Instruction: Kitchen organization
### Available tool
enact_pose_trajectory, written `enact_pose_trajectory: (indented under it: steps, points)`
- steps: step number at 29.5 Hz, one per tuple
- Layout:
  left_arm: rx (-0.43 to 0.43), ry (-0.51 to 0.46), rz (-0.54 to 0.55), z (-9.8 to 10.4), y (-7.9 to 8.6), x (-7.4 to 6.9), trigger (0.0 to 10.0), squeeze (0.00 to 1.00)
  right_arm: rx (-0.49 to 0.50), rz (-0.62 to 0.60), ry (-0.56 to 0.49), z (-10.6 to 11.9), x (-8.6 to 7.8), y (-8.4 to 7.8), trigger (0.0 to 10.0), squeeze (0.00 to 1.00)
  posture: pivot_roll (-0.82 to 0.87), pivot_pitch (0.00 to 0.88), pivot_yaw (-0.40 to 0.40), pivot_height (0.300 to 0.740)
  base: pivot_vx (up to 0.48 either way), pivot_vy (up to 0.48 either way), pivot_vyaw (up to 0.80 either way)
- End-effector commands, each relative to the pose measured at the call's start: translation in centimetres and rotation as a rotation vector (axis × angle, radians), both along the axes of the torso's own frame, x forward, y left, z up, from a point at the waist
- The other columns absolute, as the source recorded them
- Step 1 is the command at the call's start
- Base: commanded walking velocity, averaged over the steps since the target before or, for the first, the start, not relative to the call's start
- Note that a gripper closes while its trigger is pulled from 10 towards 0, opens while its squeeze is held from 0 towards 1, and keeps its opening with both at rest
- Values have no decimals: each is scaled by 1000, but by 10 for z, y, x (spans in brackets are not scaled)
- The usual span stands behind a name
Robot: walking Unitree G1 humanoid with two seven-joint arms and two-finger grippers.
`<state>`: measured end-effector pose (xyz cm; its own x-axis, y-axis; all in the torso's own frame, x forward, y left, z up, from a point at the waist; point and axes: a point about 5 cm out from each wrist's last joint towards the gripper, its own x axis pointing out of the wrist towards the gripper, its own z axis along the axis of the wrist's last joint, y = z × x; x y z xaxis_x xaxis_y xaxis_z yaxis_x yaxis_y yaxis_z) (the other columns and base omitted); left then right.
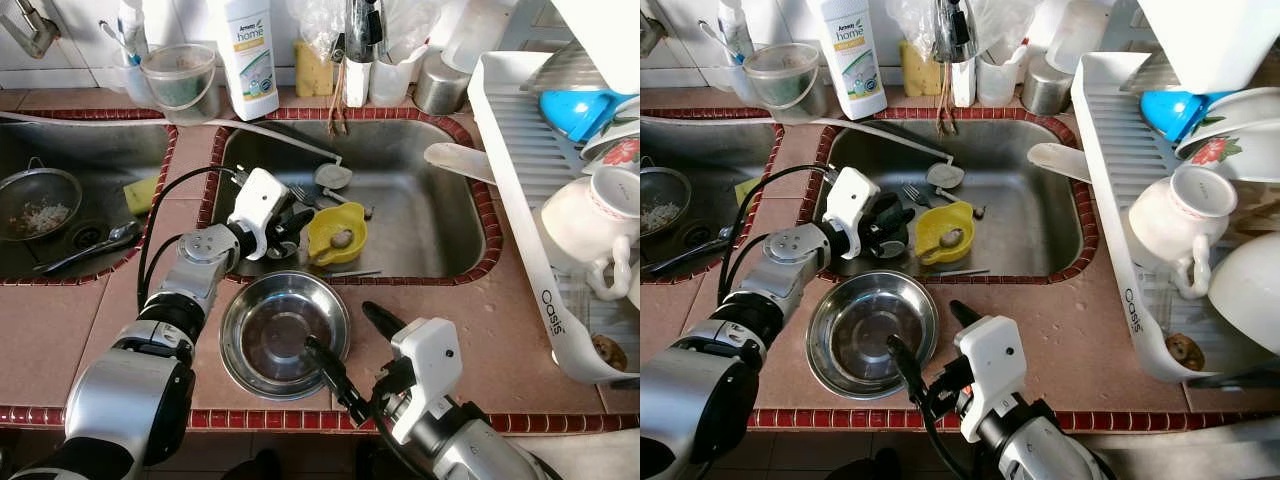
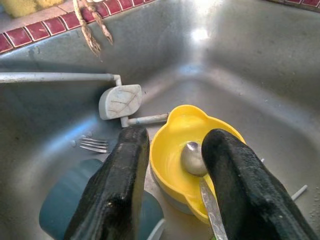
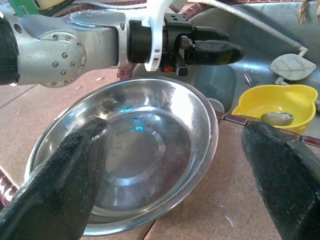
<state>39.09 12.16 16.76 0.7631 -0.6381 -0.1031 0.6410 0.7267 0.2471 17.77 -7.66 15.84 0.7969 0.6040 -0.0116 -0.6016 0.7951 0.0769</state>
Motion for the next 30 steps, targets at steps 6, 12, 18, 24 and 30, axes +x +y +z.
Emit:
enact_pose_trajectory:
  steps: [6, 12, 18, 24, 30]
  points:
    - [21, -22, -14, 7, 12, 0, 10000, 1000, 8, 2, -2, 1, -1, 1, 10000, 0, -222, 228, 40, 740, 0, 0, 0]
    - [12, -55, 3, 15, 23, 1, 10000, 0, 6, -4, -13, 0, 4, 0, 10000, 0, -212, 210, 37, 740, 0, 0, 0]
    - [-38, -77, 31, 21, 32, 1, 10000, 0, -4, -65, -43, 1, 16, -5, 10000, 0, -200, 184, 36, 740, 0, 0, 0]
    - [-111, -112, 42, 24, 33, -3, 10000, 0, -22, -124, -70, -1, 32, -13, 10000, 0, -192, 153, 37, 740, 0, 0, 0]
    - [-160, -136, 62, 21, 33, -10, 10000, 0, -24, -140, -108, 2, 45, -16, 10000, 0, -181, 138, 38, 740, 0, 0, 0]
